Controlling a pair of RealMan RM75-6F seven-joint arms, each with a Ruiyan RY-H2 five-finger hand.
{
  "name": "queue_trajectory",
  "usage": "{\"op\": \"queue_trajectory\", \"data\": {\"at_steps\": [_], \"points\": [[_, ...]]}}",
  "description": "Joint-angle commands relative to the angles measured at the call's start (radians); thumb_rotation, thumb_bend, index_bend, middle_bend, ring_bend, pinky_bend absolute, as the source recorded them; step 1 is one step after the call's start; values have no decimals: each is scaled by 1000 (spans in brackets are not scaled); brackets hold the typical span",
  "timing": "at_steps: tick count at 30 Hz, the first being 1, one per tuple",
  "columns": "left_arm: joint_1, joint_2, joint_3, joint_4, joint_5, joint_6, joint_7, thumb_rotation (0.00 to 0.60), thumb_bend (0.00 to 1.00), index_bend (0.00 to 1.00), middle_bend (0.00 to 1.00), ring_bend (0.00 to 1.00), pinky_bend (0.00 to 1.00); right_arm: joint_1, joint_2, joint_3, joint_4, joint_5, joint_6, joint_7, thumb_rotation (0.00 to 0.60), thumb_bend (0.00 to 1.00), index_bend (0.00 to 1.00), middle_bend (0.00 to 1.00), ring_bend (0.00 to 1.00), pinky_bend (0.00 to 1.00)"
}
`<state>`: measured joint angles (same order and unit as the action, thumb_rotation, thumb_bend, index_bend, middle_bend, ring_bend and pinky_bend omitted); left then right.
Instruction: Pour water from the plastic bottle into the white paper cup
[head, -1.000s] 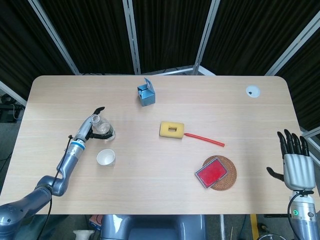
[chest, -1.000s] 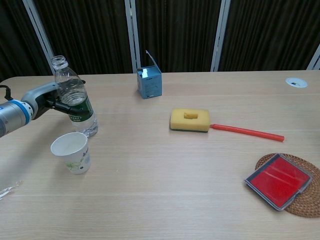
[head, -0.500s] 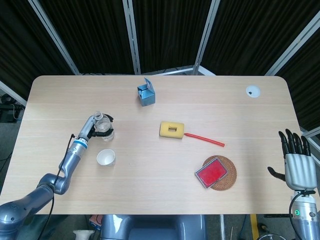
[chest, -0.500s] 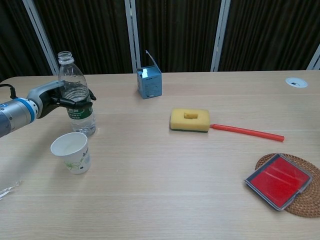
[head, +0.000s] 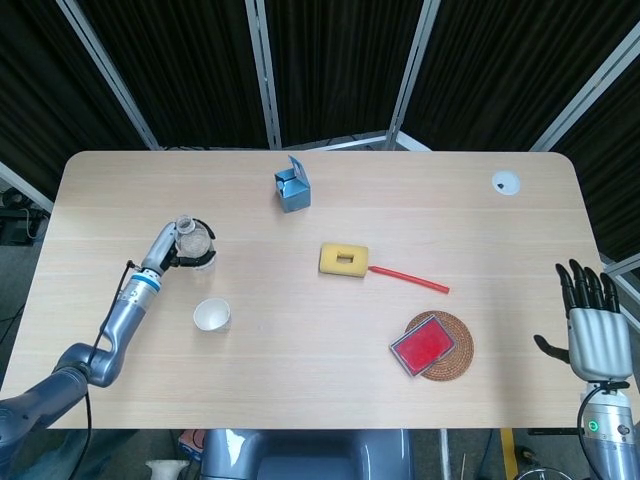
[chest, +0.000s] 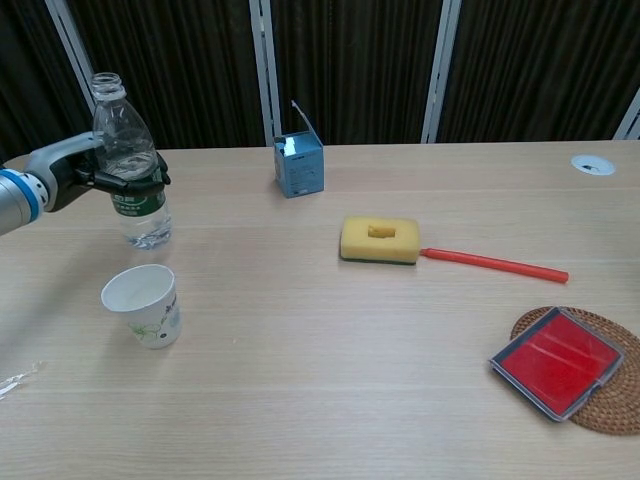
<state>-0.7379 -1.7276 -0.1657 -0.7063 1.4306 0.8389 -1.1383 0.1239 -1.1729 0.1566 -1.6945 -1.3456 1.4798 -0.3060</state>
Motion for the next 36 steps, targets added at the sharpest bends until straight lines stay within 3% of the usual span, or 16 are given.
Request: {"op": "queue_trajectory", "data": {"at_steps": [1, 12, 16, 25, 36], "points": [[13, 89, 29, -69, 34, 26, 50, 600, 512, 594, 429, 287, 348, -2, 4, -2, -5, -5, 5, 4, 600, 0, 0, 0, 0, 0], [87, 342, 119, -201, 88, 86, 290, 600, 520, 595, 430, 288, 348, -12, 10, -20, -24, -39, 23, 6, 600, 0, 0, 0, 0, 0], [116, 393, 154, -235, 103, 101, 358, 600, 521, 595, 430, 288, 347, -15, 4, -21, -19, -42, 34, -8, 600, 0, 0, 0, 0, 0], [152, 383, 209, -212, 140, 126, 430, 600, 521, 608, 428, 288, 347, -30, 9, -30, -36, -54, 56, -17, 600, 0, 0, 0, 0, 0], [115, 321, 199, -196, 139, 96, 662, 600, 525, 620, 430, 289, 347, -36, 19, -28, -44, -55, 63, -19, 600, 0, 0, 0, 0, 0]]}}
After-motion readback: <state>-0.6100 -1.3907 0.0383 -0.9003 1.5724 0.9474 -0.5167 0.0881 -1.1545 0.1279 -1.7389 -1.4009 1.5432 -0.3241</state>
